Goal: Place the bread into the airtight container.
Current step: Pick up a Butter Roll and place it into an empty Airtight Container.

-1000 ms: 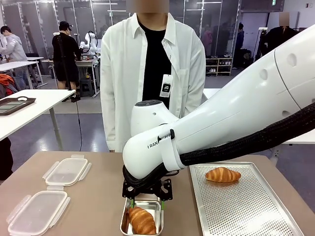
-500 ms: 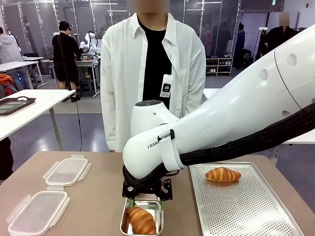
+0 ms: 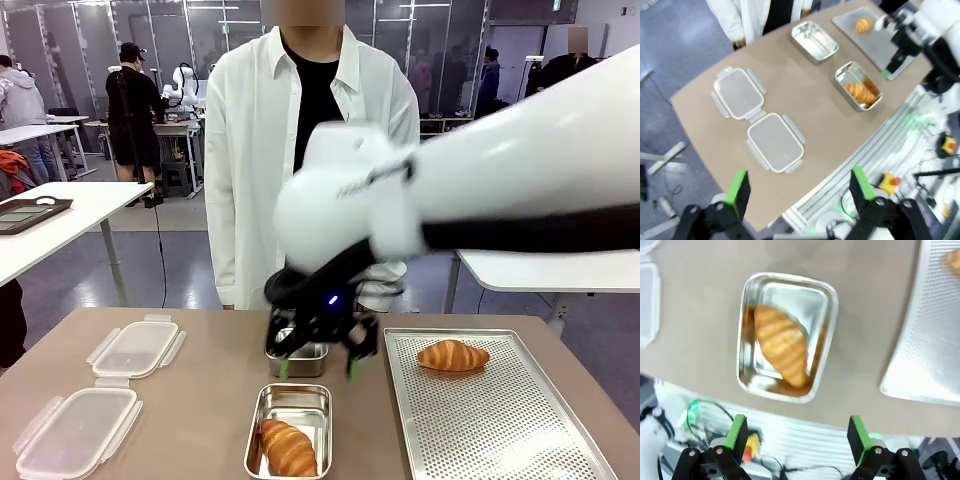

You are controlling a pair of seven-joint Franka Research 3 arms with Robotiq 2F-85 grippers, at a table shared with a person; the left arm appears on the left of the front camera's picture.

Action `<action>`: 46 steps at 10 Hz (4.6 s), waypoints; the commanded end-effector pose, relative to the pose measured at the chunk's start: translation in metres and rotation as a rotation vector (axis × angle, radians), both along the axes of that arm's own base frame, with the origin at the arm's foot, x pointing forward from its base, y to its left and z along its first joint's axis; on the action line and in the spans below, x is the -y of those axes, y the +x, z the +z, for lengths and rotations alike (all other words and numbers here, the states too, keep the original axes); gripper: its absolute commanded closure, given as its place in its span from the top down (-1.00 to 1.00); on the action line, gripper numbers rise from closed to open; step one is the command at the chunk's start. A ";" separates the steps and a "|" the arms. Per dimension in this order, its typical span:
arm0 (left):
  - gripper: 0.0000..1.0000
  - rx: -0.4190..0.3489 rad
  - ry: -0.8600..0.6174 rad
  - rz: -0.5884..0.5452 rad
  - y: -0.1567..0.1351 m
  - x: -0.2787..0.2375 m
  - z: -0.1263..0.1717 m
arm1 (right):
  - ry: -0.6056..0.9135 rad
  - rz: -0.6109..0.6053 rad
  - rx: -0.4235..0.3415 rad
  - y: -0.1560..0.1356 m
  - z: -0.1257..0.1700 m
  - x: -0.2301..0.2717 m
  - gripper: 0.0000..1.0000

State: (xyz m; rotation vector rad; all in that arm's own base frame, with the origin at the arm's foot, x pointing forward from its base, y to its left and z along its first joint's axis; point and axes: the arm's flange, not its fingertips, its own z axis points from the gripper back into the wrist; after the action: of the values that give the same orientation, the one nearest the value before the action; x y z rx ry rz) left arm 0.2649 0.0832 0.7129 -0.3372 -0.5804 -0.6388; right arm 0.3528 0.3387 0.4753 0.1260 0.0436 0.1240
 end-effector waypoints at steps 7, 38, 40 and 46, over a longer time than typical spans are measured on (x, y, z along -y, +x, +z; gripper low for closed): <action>1.00 0.005 0.004 -0.017 0.000 0.000 0.002 | 0.102 0.194 0.218 0.053 0.087 0.229 1.00; 1.00 0.005 0.004 -0.017 0.000 0.000 0.002 | 0.300 0.213 0.377 -0.120 0.198 0.514 1.00; 1.00 0.005 0.004 -0.017 0.000 0.000 0.002 | 0.300 0.213 0.377 -0.120 0.198 0.514 1.00; 1.00 0.005 0.004 -0.017 0.000 0.000 0.002 | 0.139 0.364 0.372 -0.101 0.195 0.469 1.00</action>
State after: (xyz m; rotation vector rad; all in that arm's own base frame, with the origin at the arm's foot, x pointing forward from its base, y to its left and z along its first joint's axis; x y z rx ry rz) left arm 0.2647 0.0833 0.7132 -0.3361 -0.5807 -0.6384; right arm 0.2449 -0.1453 0.6752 0.3114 -0.3191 0.4426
